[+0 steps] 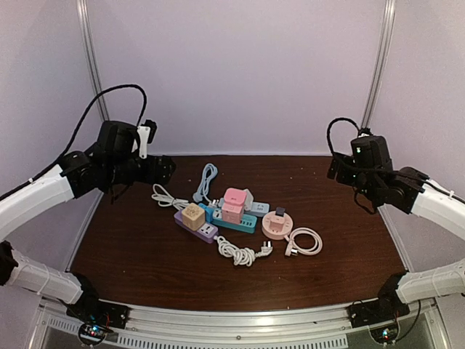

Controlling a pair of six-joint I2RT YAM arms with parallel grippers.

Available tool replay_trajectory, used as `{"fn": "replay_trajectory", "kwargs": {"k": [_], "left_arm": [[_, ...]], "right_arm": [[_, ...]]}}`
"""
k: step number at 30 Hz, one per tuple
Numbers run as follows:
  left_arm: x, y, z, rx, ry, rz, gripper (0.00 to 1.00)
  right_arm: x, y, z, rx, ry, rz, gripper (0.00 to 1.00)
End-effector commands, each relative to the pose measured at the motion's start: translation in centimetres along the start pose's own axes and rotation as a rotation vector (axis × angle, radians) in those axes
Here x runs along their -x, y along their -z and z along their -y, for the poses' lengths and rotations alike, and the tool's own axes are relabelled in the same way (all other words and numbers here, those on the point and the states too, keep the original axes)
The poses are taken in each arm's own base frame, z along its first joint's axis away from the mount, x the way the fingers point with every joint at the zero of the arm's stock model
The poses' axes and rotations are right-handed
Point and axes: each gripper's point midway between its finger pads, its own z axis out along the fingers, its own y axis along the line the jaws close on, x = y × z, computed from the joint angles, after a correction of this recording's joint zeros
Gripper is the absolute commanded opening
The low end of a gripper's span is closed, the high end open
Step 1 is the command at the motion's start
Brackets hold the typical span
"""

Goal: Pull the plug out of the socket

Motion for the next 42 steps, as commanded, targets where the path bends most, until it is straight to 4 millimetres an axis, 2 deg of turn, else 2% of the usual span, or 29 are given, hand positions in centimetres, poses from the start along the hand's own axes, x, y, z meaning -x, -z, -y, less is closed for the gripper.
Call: {"fn": "replay_trajectory", "kwargs": {"k": [1, 9, 16, 21, 29, 37, 42], "left_arm": [[1.8, -0.4, -0.1, 0.02, 0.036, 0.03, 0.98], [1.5, -1.4, 0.7, -0.002, 0.024, -0.019, 0.98], [0.5, -2.8, 1.8, -0.039, 0.027, -0.063, 0.98], [-1.4, -4.0, 3.3, -0.116, 0.069, -0.114, 0.98], [-4.4, -4.9, 4.2, -0.149, 0.095, -0.179, 0.98], [-6.5, -5.2, 6.2, -0.192, 0.111, -0.232, 0.98], [-7.3, -5.5, 7.2, -0.227, 0.13, -0.253, 0.98]], "right_arm": [[0.3, 0.0, -0.5, 0.025, 0.044, 0.012, 1.0], [0.4, -0.1, -2.1, 0.121, 0.044, 0.038, 1.0], [-1.4, -1.5, -3.5, 0.139, 0.081, -0.033, 1.0], [-3.7, -2.7, -5.7, 0.205, 0.116, -0.129, 1.0], [-7.1, -2.2, -9.9, 0.361, 0.15, -0.214, 1.0], [-10.8, -0.7, -12.5, 0.501, 0.276, -0.309, 1.0], [-12.9, -0.6, -12.7, 0.519, 0.335, -0.379, 0.98]]}}
